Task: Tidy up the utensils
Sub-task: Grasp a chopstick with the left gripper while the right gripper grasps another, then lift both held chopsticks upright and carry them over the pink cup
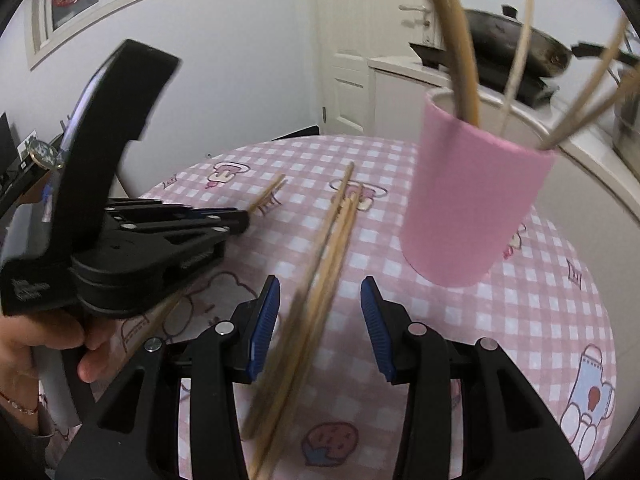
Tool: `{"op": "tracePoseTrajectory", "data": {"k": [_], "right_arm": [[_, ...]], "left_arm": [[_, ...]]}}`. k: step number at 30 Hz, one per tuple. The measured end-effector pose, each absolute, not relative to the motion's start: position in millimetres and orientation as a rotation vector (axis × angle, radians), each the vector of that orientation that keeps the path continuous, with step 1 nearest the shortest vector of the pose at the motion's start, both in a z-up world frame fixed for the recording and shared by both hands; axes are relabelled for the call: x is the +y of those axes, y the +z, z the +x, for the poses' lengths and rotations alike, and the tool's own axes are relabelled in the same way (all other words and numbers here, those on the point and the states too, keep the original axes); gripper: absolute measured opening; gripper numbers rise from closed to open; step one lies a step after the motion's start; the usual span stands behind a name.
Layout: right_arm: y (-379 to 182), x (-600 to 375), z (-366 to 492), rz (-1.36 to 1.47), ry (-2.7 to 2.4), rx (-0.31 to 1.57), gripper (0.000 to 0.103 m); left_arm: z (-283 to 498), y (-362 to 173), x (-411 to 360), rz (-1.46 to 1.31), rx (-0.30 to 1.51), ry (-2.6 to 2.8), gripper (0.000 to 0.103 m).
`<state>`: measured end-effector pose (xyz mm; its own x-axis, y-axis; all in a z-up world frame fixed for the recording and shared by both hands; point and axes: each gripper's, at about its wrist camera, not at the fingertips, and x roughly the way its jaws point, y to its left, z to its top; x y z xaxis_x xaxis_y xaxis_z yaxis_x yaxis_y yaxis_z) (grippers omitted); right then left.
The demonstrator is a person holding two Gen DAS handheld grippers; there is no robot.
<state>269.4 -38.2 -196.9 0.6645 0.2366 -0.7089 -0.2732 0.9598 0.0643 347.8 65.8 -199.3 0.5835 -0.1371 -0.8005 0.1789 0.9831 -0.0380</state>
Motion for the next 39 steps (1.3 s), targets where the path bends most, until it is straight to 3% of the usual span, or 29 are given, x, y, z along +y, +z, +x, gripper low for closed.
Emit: {"op": "tracePoseTrajectory", "data": {"k": [12,24,32,35,39], "right_arm": [[-184.8,30.9,324.7,-0.267,0.241,0.755,0.04],[-195.0,16.2,420.3,-0.211,0.154,0.951,0.039],[-208.9,9.8,436.8,-0.212,0.159,1.046,0.039],[-213.4,9.9,440.1,-0.194,0.171,1.077,0.03],[-216.9,15.5,438.0,-0.185,0.201,1.084,0.01]], "left_arm": [[330.9,-150.8,138.3,-0.078,0.767,-0.05,0.006],[348.3,-151.5,152.4,-0.141,0.762,-0.028,0.006],[353.4,-152.1,146.2,-0.14,0.757,-0.037,0.006],[354.7,-152.9,144.3,-0.137,0.759,-0.04,0.006],[354.8,-153.1,142.8,-0.133,0.762,-0.044,0.006]]}}
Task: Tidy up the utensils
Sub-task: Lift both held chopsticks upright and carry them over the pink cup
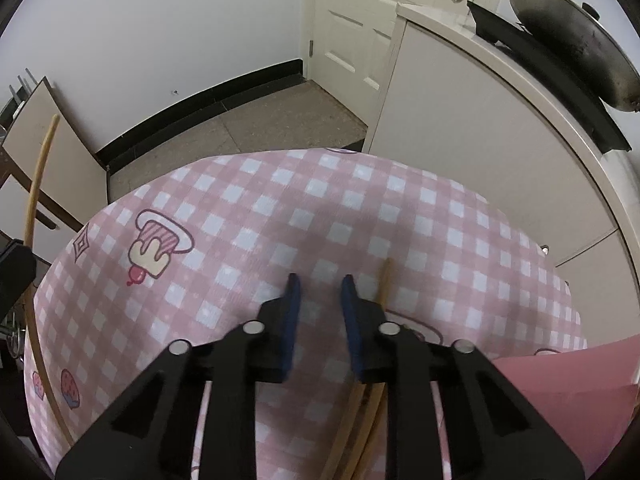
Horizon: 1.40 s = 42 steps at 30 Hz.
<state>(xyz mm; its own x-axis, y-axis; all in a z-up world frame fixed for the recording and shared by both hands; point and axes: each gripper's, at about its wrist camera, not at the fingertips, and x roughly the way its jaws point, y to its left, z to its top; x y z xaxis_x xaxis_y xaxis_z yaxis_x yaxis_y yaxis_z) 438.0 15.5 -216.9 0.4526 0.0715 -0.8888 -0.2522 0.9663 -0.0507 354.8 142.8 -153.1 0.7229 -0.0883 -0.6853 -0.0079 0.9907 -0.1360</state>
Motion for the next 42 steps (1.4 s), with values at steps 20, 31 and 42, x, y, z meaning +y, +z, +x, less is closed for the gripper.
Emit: {"op": "tracePoseTrajectory", "data": {"k": [20,31,42], "right_arm": [[-200.7,14.0,437.5,-0.217,0.102,1.057,0.048],[-214.8,7.3,452.3,-0.185,0.137,1.101,0.008],[-184.5,18.7,402.9,-0.147,0.282,0.999,0.004]], "left_arm": [[359.4,-147.1,126.6,-0.133,0.777,-0.082,0.006],[365.4,-151.4,124.7,-0.131,0.785,-0.083,0.006],[343.1,-127.9,109.9,-0.111,0.767,-0.124,0.006]]}}
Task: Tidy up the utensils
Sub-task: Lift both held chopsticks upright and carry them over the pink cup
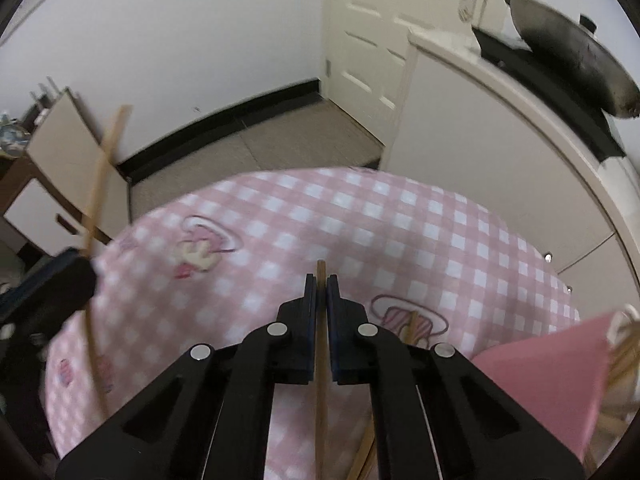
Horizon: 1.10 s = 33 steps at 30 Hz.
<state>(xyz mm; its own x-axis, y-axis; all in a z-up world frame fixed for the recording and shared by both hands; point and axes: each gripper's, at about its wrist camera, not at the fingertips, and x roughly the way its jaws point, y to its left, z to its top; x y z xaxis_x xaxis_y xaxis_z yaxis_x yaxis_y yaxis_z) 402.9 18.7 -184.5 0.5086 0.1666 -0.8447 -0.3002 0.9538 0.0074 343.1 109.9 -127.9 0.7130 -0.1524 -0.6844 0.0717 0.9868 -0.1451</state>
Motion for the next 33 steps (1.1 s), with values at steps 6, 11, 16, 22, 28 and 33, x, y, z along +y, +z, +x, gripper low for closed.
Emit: {"op": "tracePoseTrajectory", "data": {"k": [6,11,16,22,28,33], "right_arm": [[-142.0,15.1,357.9,-0.142,0.346,0.904,0.004],[-109.9,1.1,325.1,-0.116,0.378,0.835,0.003],[-75.7,-7.2,281.6,-0.108,0.436,0.745,0.003],[-35.8,-28.2,240.3,-0.095,0.462,0.64,0.003],[5.7,-68.7,209.6,-0.071,0.44,0.537,0.003],[30.9,-95.8,201.4,-0.067,0.416,0.469,0.003]], "left_arm": [[315.1,-97.6,98.3,-0.113,0.73,-0.146,0.006],[283.2,-71.5,87.1,-0.103,0.679,-0.147,0.006],[248.3,-46.6,80.0,-0.104,0.624,-0.146,0.006],[220.3,-18.7,62.0,-0.1,0.565,-0.158,0.006],[205.7,5.3,36.9,-0.09,0.508,-0.187,0.006],[201.1,20.8,16.2,-0.069,0.482,-0.211,0.006]]}}
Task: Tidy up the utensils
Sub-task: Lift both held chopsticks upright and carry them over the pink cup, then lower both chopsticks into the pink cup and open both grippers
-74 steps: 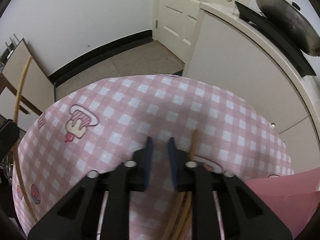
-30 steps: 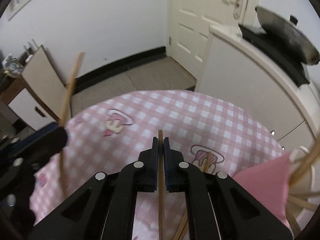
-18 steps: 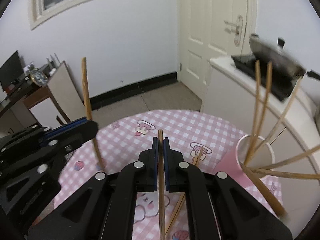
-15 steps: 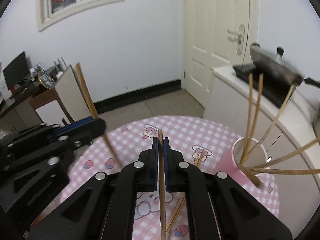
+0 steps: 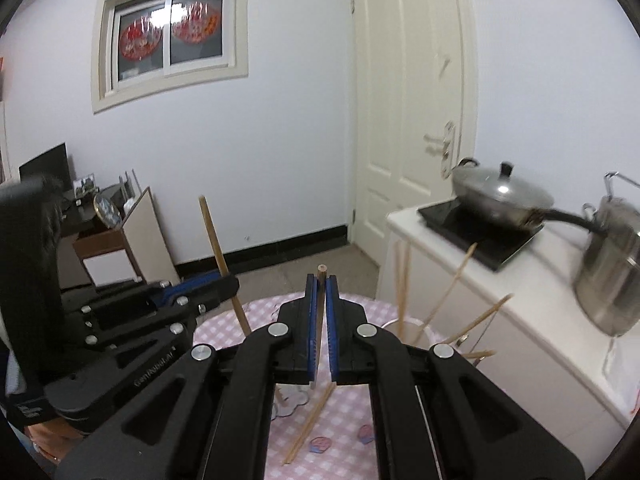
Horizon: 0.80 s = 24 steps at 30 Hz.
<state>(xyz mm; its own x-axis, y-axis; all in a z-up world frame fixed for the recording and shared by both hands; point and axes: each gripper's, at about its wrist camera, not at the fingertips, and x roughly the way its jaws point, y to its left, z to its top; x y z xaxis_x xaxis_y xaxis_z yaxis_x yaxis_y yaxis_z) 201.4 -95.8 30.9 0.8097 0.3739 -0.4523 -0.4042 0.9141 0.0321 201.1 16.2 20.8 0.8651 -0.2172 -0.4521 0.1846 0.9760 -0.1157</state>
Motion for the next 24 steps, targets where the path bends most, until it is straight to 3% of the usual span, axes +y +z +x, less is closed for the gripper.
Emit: {"op": "tracePoseTrajectory", "data": {"k": [13,24], "right_arm": [[78.3,-139.8,205.2,-0.096,0.353,0.364,0.003],[72.0,-158.5,252.1,-0.081,0.322,0.348,0.002]], "left_arm": [[226.0,49.9,-13.2,-0.047,0.42,-0.234,0.006],[269.2,57.1,-34.8,-0.054,0.378,-0.268,0.006]]}}
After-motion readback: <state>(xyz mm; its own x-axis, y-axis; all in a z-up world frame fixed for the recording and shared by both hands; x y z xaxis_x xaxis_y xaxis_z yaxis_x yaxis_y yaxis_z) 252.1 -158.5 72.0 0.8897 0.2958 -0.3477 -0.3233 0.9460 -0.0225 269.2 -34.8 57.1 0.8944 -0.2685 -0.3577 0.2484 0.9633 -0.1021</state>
